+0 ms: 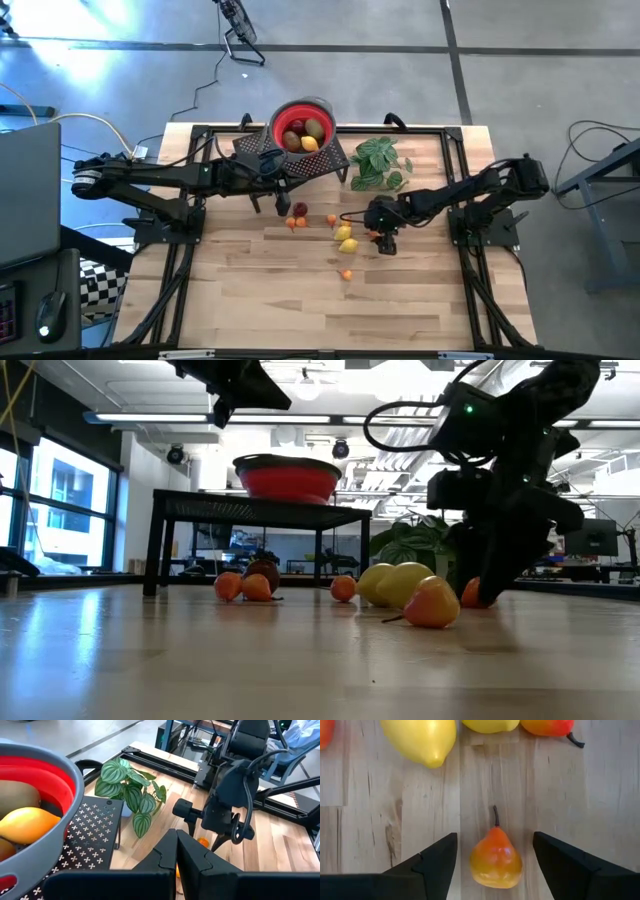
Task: Pick & Place Fruit
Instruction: Put the orange pear into the red basket on the shelf
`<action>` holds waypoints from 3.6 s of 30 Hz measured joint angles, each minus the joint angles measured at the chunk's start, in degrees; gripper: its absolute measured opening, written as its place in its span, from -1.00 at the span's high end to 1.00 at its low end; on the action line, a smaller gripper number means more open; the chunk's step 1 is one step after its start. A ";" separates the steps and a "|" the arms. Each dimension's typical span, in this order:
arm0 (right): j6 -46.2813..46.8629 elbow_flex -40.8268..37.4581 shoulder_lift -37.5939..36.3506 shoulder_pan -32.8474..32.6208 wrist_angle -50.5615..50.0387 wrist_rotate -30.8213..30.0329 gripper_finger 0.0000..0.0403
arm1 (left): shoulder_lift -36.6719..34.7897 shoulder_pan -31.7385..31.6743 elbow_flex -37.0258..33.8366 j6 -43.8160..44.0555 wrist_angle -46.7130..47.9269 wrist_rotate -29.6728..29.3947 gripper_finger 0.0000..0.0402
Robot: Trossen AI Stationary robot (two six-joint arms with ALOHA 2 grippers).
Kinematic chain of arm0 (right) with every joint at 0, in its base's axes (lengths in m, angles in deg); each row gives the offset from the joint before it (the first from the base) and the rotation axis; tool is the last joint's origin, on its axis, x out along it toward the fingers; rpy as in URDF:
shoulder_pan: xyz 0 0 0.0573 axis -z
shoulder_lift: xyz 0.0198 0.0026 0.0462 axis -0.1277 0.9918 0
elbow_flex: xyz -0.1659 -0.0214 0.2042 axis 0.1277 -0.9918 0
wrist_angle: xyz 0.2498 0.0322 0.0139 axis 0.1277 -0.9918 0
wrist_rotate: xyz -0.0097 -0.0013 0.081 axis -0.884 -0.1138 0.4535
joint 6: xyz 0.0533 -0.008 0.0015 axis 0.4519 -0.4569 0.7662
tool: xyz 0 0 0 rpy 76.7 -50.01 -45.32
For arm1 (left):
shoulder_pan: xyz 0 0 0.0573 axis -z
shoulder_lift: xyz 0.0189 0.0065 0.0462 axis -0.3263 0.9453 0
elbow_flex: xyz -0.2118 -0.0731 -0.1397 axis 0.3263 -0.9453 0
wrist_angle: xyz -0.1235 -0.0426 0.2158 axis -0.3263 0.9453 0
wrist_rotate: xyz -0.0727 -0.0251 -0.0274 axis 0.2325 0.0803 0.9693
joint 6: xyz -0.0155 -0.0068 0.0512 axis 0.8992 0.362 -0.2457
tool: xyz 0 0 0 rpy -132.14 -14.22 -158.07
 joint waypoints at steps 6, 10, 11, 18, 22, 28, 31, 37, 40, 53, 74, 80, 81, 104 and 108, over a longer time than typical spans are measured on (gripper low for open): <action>-1.56 -0.05 -1.71 0.13 -5.03 0.10 -0.19 | 0.00 -0.01 0.00 0.00 -0.01 0.00 1.00; -2.61 -0.07 -1.78 0.13 -5.44 -0.21 -0.17 | 0.00 -0.01 0.00 0.00 -0.04 0.01 1.00; -2.63 -0.07 -1.78 0.15 -5.17 0.15 -0.17 | 0.00 0.00 0.00 0.00 -0.04 0.00 1.00; -2.33 -0.26 -1.70 0.49 -2.22 0.63 -0.17 | 0.00 0.01 0.00 0.20 -0.06 0.02 1.00; -2.41 -0.26 -1.70 0.52 -2.24 0.68 -0.17 | 0.00 -0.01 0.00 0.20 -0.07 0.02 1.00; -2.53 -0.26 -1.70 0.52 -2.82 0.73 -0.17 | 0.00 -0.01 0.00 0.22 -0.09 0.02 1.00; -2.53 -0.26 -1.70 0.52 -2.82 0.82 -0.17 | 0.00 0.01 0.00 0.20 -0.07 0.02 1.00; -2.51 -0.20 -1.70 0.52 -2.82 1.03 -0.17 | 0.00 -0.01 0.00 0.22 -0.07 0.04 1.00; -2.51 -0.17 -1.70 0.52 -2.80 1.07 -0.17 | 0.00 -0.01 0.00 0.22 -0.07 0.04 1.00; -2.27 -0.15 -1.70 0.52 -1.86 1.08 -0.12 | 0.00 -0.01 0.00 0.22 -0.07 0.04 1.00; -0.93 0.41 -5.22 0.52 -3.88 1.70 0.35 | 0.00 -0.01 0.00 0.22 -0.09 0.04 1.00; 0.52 2.82 -10.83 0.52 -4.04 0.52 0.38 | -0.07 -0.01 0.02 0.21 -0.67 -2.69 1.00; 0.71 3.62 -11.68 0.52 -3.87 -0.17 0.38 | -0.16 -0.01 0.02 0.21 -0.76 -3.43 1.00; -1.96 21.29 -19.75 11.45 4.38 -8.47 0.39 | -4.33 -0.03 0.09 -7.47 -8.62 -9.15 1.00; -5.78 22.52 -19.75 15.91 8.73 -8.39 0.37 | -4.23 -0.03 0.09 -10.36 -11.59 -14.28 1.00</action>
